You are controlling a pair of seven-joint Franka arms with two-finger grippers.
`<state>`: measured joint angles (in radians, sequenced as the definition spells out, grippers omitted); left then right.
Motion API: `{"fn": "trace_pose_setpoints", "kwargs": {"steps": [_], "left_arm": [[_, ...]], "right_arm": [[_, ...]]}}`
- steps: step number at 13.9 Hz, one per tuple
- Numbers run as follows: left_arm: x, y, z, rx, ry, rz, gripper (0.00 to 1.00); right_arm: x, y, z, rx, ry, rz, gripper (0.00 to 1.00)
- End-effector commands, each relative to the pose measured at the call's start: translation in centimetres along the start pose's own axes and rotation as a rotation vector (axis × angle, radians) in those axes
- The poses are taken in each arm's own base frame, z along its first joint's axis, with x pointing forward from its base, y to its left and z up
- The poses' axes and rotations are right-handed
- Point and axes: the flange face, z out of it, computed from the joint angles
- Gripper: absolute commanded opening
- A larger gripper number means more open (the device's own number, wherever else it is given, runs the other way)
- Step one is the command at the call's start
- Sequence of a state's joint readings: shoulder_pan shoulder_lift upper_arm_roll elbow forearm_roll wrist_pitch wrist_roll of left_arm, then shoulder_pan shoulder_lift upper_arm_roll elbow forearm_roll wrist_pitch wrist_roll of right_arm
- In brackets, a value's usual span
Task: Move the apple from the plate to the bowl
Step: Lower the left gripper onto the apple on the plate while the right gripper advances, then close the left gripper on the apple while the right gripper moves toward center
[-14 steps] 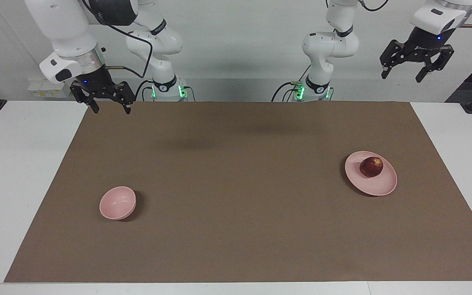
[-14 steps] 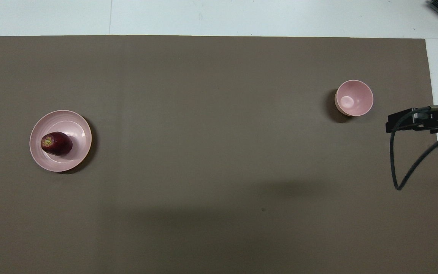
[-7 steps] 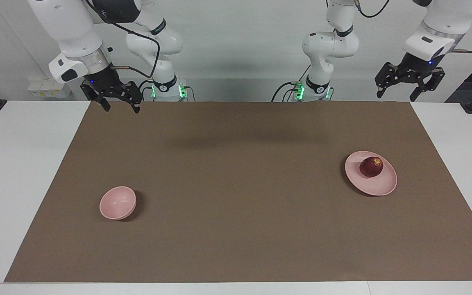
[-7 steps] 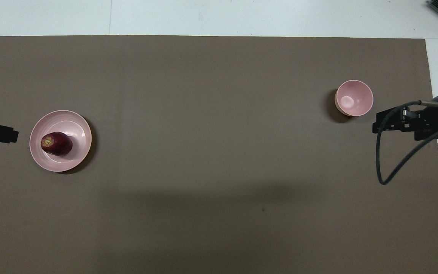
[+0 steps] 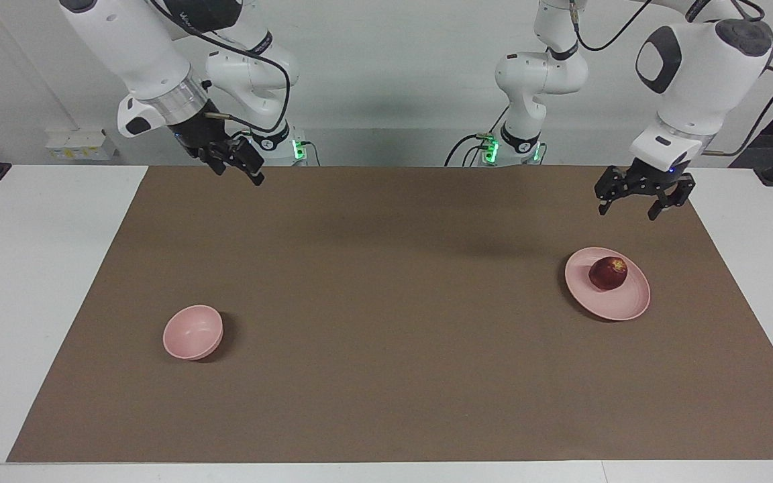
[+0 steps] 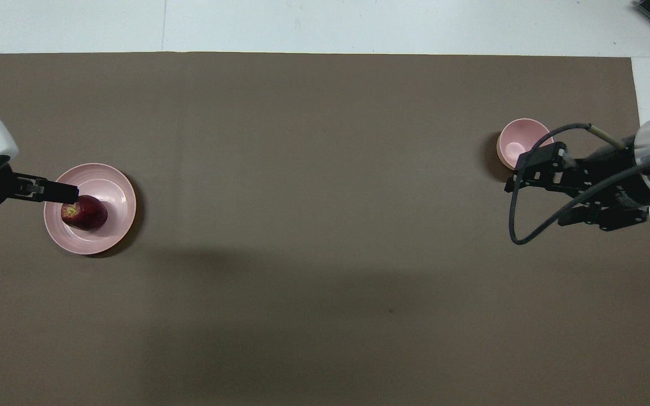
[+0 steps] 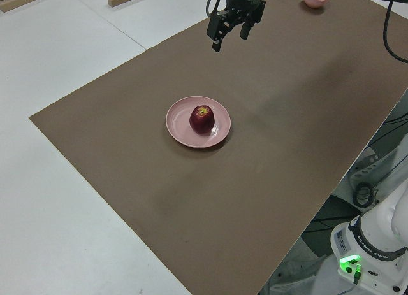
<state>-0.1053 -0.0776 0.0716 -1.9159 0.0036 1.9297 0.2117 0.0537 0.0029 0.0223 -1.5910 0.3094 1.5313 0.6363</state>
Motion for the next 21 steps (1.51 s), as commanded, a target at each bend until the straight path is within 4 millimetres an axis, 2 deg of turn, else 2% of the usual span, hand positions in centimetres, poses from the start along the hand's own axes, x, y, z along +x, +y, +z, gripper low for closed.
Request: {"fn": "trace_pose_setpoints", "kwargs": {"steps": [1,2,4,5,7,9,12,15,18,21], "left_arm": [[-1.7,-1.5,2.9,-0.003,0.027,0.037,1.00],[-2.0,-2.2,4.5,0.003,0.044,0.023,1.00],[-2.5,-4.0,6.7,0.018,0.085,-0.011,1.00],[-2.2,-4.4,8.1,0.018,0.074,-0.018,1.00],[-1.8,-4.9,10.8,0.019,0.049,-0.026,1.00],[-1.7,-5.7,13.2,0.031,0.064,-0.038,1.00],[-3.1,-6.6,16.6,0.037,0.062,-0.064,1.00],[-3.4,-6.5,18.9,0.038,0.049,-0.064,1.00],[-3.7,-6.4,19.3,0.035,0.042,-0.074,1.00],[-4.6,-6.3,19.8,0.026,0.021,-0.097,1.00]], "right_arm": [[-0.1,-1.0,0.7,0.085,-0.088,0.171,1.00],[-0.2,-1.7,1.0,0.119,-0.130,0.243,1.00],[-0.8,-3.4,1.2,0.174,-0.152,0.347,1.00],[-1.3,-4.4,1.4,0.186,-0.156,0.398,1.00],[-1.3,-5.8,2.3,0.258,-0.254,0.511,1.00],[-0.8,-6.2,2.5,0.304,-0.283,0.591,1.00],[0.1,-6.7,3.9,0.386,-0.433,0.672,1.00],[0.6,-7.7,4.8,0.457,-0.473,0.735,1.00],[-0.1,-9.3,6.9,0.525,-0.562,0.812,1.00],[-2.0,-11.3,8.2,0.532,-0.617,0.851,1.00]]}}
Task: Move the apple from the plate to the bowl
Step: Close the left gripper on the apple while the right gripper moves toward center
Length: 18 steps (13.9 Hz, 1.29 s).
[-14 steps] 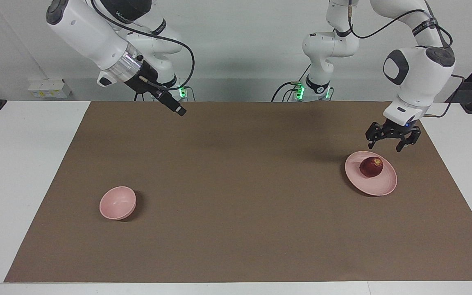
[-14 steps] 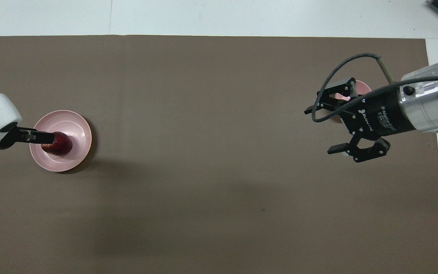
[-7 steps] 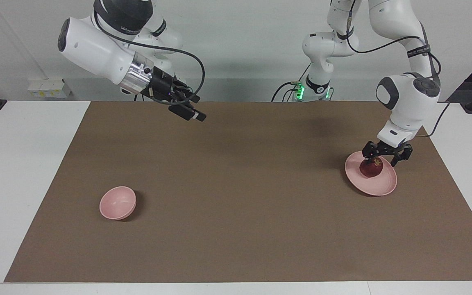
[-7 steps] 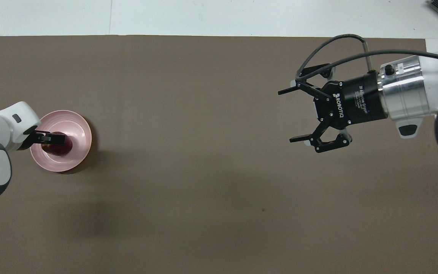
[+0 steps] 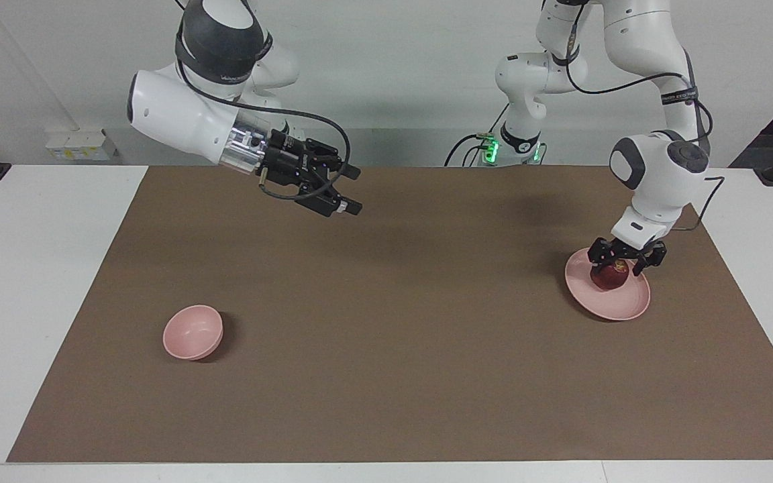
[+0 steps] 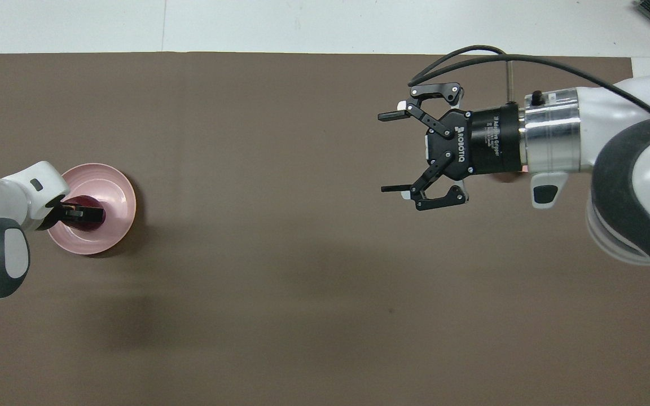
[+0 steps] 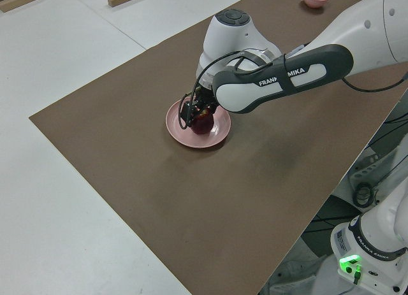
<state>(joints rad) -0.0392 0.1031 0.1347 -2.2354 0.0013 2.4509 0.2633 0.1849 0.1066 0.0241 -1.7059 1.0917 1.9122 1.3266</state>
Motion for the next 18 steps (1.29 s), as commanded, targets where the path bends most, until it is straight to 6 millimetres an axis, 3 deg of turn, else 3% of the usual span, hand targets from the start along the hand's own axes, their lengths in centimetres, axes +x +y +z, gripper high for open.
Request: {"fn": "trace_pose_setpoints", "kwargs": {"steps": [1,3,4,6,8,9,12,18], "left_arm": [[-1.1,0.0,0.2,-0.010,0.000,-0.052,1.00],[-1.1,0.1,0.3,-0.010,-0.003,-0.086,1.00],[-1.1,0.1,0.3,-0.011,-0.004,-0.092,0.90],[-1.4,0.1,0.4,-0.020,-0.043,-0.090,0.38],[-1.2,0.0,0.2,-0.019,-0.042,-0.074,0.05],[-1.1,0.0,0.1,-0.018,-0.039,-0.071,0.00],[0.4,-0.1,-0.8,-0.010,-0.015,-0.067,0.00],[3.2,0.6,-7.2,-0.060,-0.009,-0.084,0.00]], "right_arm": [[-0.7,0.8,2.1,0.015,-0.038,0.052,1.00],[-1.3,1.3,4.0,0.041,-0.075,0.076,1.00],[-1.7,1.4,4.9,0.069,-0.079,0.085,1.00],[-2.4,1.7,6.1,0.090,-0.071,0.094,1.00],[-3.0,1.8,6.7,0.099,-0.068,0.094,1.00],[-3.1,2.0,7.1,0.092,-0.066,0.099,1.00],[-3.1,2.0,7.1,0.090,-0.061,0.096,1.00],[-3.1,2.1,7.2,0.086,-0.056,0.092,1.00]]}}
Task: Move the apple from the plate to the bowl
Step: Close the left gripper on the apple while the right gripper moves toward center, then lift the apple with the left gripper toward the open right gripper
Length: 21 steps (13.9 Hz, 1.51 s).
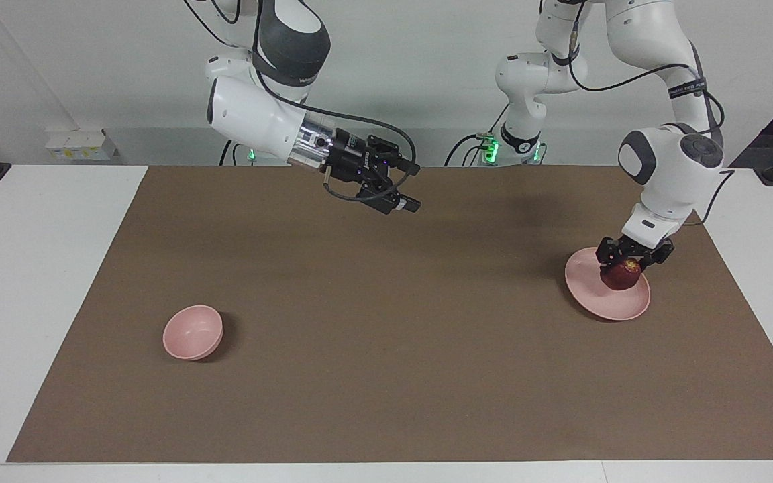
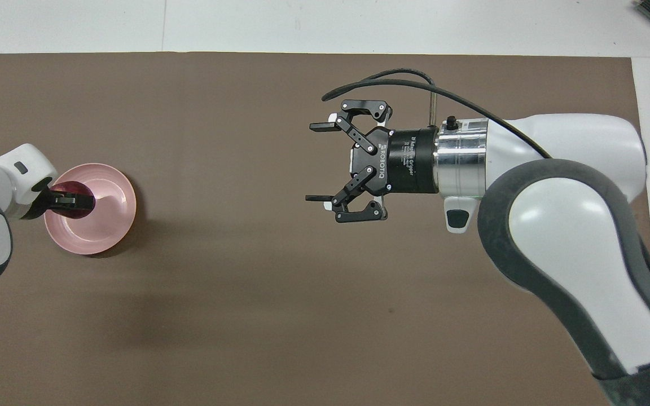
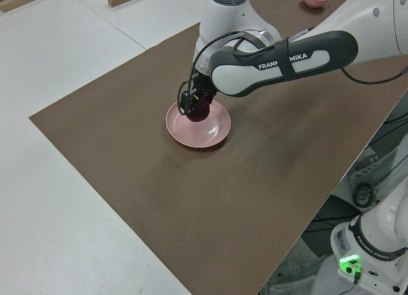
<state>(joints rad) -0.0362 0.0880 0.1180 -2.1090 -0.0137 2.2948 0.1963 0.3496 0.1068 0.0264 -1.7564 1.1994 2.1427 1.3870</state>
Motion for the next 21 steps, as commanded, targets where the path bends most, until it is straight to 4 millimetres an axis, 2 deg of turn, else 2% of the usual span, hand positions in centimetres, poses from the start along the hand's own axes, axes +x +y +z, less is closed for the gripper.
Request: {"fn": "trace_pose_setpoints", "kwargs": {"steps": [1,3,6,10,12,16,21], "left_arm": [[0.8,1.1,-3.6,-0.113,0.017,-0.063,0.00],[1.0,2.1,-5.6,-0.253,0.045,-0.149,0.00],[0.8,4.6,-6.8,-0.340,0.031,-0.153,0.00],[0.8,8.8,-8.2,-0.583,0.035,-0.225,0.00],[0.8,11.8,-8.9,-0.679,0.027,-0.224,0.00],[0.6,14.8,-9.5,-0.870,0.026,-0.298,0.00],[-1.0,16.8,-10.8,-1.147,0.090,-0.380,0.00]], "right_arm": [[-0.1,0.3,-0.2,0.013,-0.005,0.020,1.00],[0.0,0.4,-0.2,0.013,-0.005,0.021,1.00],[0.1,0.5,-0.2,0.011,-0.001,0.022,1.00],[-0.3,1.2,0.7,-0.009,0.017,0.012,1.00],[-0.6,1.8,1.6,-0.025,0.063,-0.015,1.00],[2.0,2.1,2.2,-0.026,0.177,-0.046,1.00],[4.9,1.3,4.2,-0.050,0.261,-0.110,1.00]]}}
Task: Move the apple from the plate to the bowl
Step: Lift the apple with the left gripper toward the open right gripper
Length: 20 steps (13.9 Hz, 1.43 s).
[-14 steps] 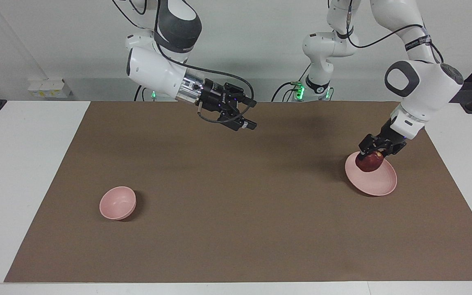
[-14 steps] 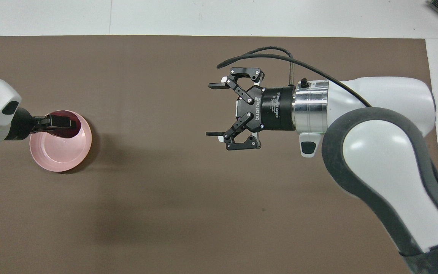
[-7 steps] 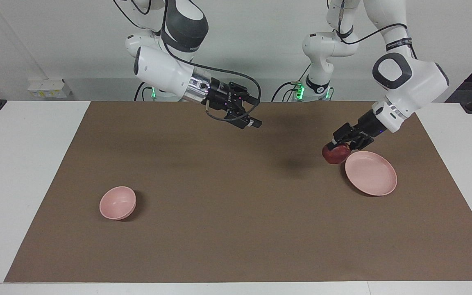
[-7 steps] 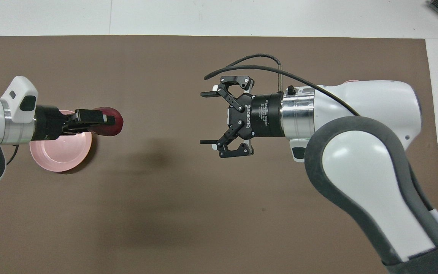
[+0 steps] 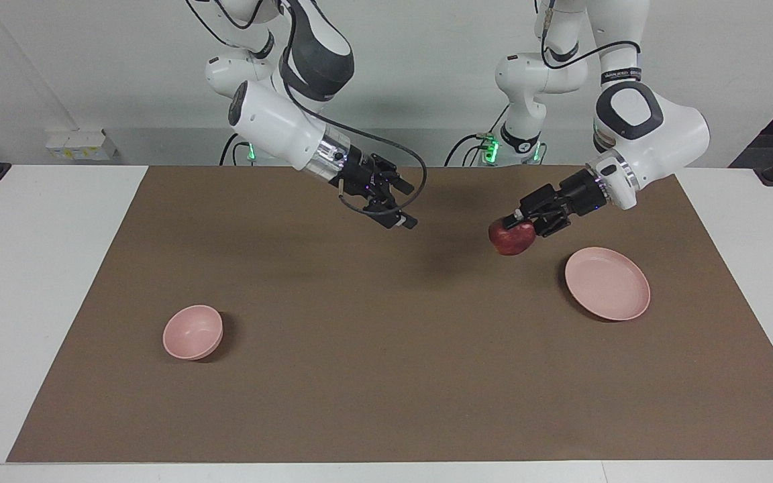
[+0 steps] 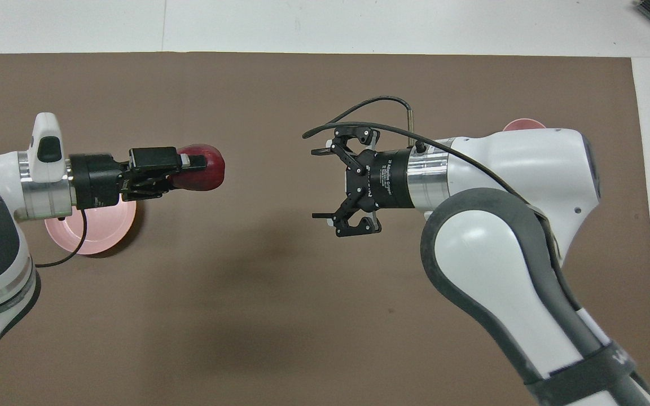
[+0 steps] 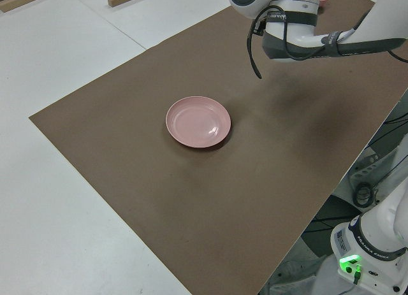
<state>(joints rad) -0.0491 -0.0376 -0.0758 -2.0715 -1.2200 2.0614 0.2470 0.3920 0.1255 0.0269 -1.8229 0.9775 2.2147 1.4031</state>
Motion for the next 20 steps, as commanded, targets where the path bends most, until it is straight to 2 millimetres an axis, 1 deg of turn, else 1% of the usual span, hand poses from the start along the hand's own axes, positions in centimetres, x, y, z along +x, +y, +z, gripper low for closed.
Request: {"fn": "trace_pose_setpoints", "kwargs": {"steps": [1,2,3,4,5,7,8,10,13,14,17,18,20], "left_arm": [[-2.3,0.9,-0.4,-0.124,0.023,-0.006,0.00],[-2.6,1.2,-0.1,-0.148,0.022,-0.011,0.00],[-3.0,1.7,0.8,-0.165,0.014,-0.015,0.00],[-3.7,2.6,1.5,-0.183,0.008,-0.009,0.00],[-4.3,3.3,2.3,-0.188,-0.001,0.001,0.00],[-4.6,3.5,3.0,-0.178,0.004,0.004,0.00],[-5.0,3.6,3.4,-0.169,0.012,0.005,0.00],[-5.3,3.6,3.8,-0.157,0.024,0.005,0.00],[-5.8,3.4,3.8,-0.152,0.020,0.004,0.00],[-6.3,3.5,4.1,-0.149,0.011,0.007,0.00],[-6.6,3.7,4.4,-0.144,0.014,0.011,0.00],[-7.0,3.9,4.9,-0.140,0.009,0.016,0.00],[-7.2,4.1,5.4,-0.137,0.003,0.013,0.00]], "right_arm": [[0.1,0.4,3.0,-0.027,0.040,-0.071,1.00],[-0.4,0.5,4.1,-0.017,0.045,-0.082,1.00],[-0.3,0.1,4.5,0.007,0.052,-0.083,1.00],[-1.2,0.4,5.4,0.000,0.049,-0.100,1.00],[-2.0,0.2,5.9,-0.001,0.042,-0.115,1.00],[-3.6,-0.1,7.4,-0.008,0.029,-0.139,1.00],[-3.9,-0.4,7.5,0.012,0.027,-0.139,1.00],[-3.9,-0.6,7.5,0.030,0.017,-0.128,1.00],[-4.1,-0.6,7.6,0.036,-0.014,-0.095,1.00],[-4.3,-0.5,7.6,0.038,-0.028,-0.085,1.00],[-4.7,-0.2,8.0,0.031,-0.044,-0.071,1.00],[-4.8,0.0,8.1,0.030,-0.053,-0.062,1.00],[-5.1,0.2,8.3,0.026,-0.068,-0.041,1.00]]}}
